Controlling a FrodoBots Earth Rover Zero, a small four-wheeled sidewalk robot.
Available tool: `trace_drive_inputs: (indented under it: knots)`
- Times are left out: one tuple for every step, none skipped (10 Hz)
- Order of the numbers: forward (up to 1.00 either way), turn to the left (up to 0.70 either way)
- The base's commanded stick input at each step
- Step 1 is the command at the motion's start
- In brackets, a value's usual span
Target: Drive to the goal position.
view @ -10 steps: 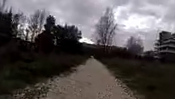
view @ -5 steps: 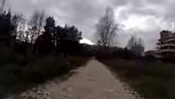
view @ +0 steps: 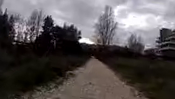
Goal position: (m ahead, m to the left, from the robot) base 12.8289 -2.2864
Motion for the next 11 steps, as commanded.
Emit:
trace_drive_inputs:
  knots:
    - [0.70, -0.35]
    - [0.70, 0.00]
    - [0.70, 0.00]
    - [0.70, 0.00]
    - [0.70, 0.00]
    - [0.70, 0.00]
    - [0.70, 0.00]
    - [0.70, 0.00]
    - [0.70, 0.00]
    - [0.70, 0.00]
    - [0.70, 0.00]
